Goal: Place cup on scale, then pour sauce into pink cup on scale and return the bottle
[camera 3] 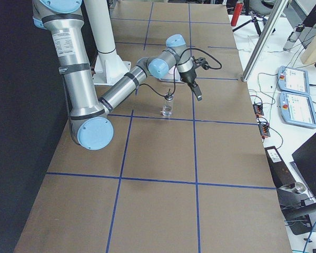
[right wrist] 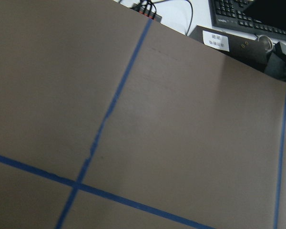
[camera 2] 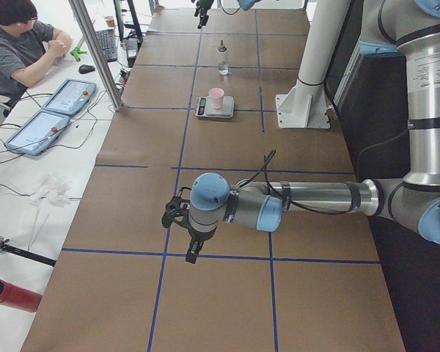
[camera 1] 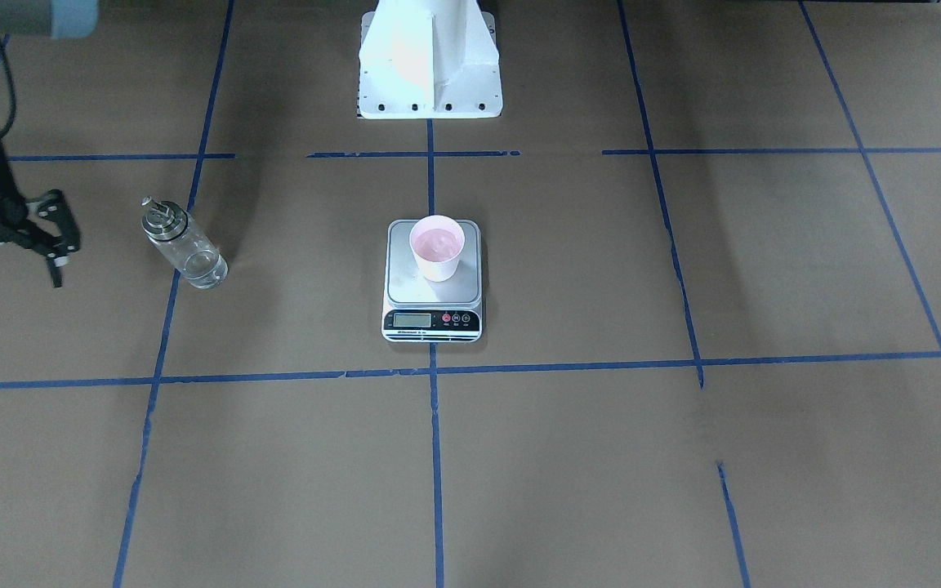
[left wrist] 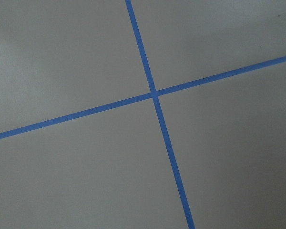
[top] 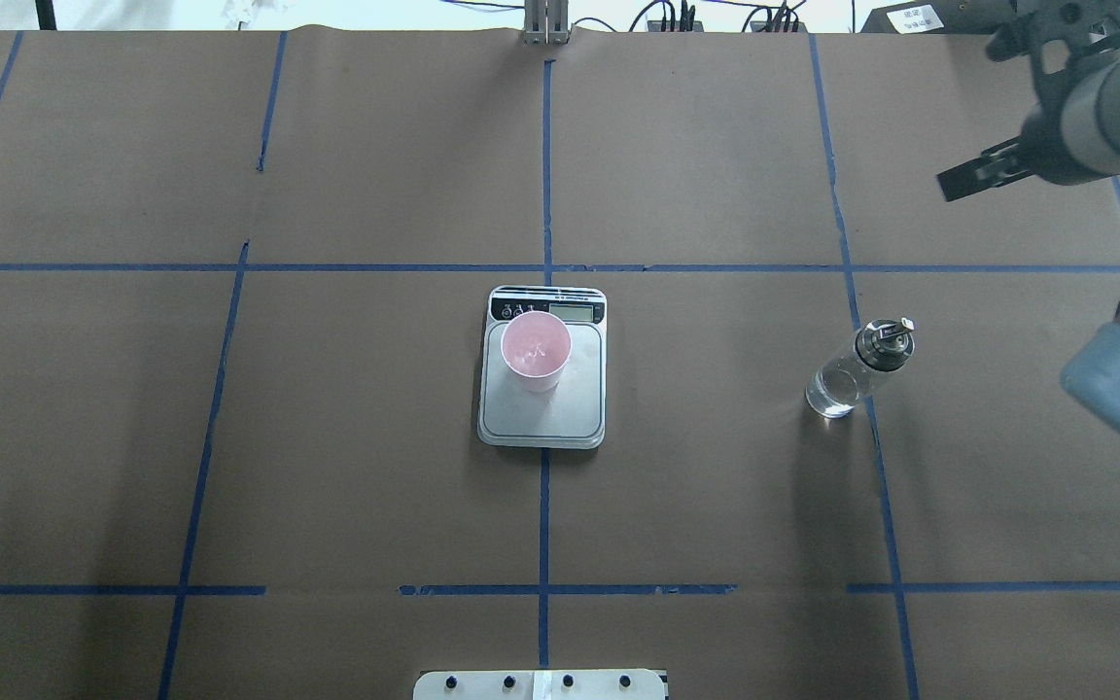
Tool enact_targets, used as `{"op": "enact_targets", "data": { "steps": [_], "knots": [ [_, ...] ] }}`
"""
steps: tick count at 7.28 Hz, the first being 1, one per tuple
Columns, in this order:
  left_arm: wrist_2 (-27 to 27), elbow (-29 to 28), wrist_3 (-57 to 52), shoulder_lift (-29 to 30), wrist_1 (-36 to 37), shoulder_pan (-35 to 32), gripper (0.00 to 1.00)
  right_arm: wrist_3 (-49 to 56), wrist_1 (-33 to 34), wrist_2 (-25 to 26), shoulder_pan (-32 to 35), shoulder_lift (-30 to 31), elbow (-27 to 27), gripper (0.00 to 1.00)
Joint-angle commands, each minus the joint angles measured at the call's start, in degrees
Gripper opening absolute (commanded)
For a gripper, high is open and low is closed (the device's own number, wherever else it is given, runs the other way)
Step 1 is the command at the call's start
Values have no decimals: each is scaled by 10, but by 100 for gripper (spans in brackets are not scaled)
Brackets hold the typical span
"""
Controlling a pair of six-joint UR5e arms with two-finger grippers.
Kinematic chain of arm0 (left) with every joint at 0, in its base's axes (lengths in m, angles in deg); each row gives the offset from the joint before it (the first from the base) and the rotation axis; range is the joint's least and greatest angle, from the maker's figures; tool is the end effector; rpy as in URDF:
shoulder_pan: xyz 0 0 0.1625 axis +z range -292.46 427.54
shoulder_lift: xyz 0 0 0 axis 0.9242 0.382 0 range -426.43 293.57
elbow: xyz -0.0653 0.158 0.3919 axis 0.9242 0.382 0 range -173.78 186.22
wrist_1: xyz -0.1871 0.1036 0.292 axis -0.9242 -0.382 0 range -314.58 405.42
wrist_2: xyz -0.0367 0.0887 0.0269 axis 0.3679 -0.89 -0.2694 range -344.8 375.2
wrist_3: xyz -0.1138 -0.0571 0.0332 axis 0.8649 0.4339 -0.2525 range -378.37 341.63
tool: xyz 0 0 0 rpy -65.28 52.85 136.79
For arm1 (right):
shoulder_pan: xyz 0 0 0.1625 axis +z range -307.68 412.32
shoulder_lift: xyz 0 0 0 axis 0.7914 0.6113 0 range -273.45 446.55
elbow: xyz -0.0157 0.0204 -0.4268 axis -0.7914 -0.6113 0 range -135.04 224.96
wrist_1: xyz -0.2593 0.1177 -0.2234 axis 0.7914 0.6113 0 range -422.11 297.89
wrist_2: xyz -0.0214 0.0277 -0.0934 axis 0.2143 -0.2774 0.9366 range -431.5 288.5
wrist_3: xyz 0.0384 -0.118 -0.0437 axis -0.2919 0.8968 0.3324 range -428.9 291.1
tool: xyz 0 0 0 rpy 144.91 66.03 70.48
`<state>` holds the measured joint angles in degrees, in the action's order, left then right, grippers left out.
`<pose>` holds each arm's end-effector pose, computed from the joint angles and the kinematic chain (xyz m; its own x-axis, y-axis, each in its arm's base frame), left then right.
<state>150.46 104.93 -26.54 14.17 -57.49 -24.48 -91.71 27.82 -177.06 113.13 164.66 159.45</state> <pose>-0.0534 -0.3820 0.6578 0.7065 0.2628 -0.6571 -0.0664 0.9490 0.3082 -0.1654 -0.4969 0.4240 0.8558 -0.2889 0.4292 0.0656 0.8834 0.4639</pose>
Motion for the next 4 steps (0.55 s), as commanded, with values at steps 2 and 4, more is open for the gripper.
{"op": "enact_targets", "data": {
  "steps": [2, 4],
  "knots": [
    [0, 2, 0, 1, 0, 0, 100, 227, -1, -150, 163, 87, -146, 100],
    [-1, 1, 0, 1, 0, 0, 100, 224, -1, -185, 207, 136, -168, 100]
  ]
}}
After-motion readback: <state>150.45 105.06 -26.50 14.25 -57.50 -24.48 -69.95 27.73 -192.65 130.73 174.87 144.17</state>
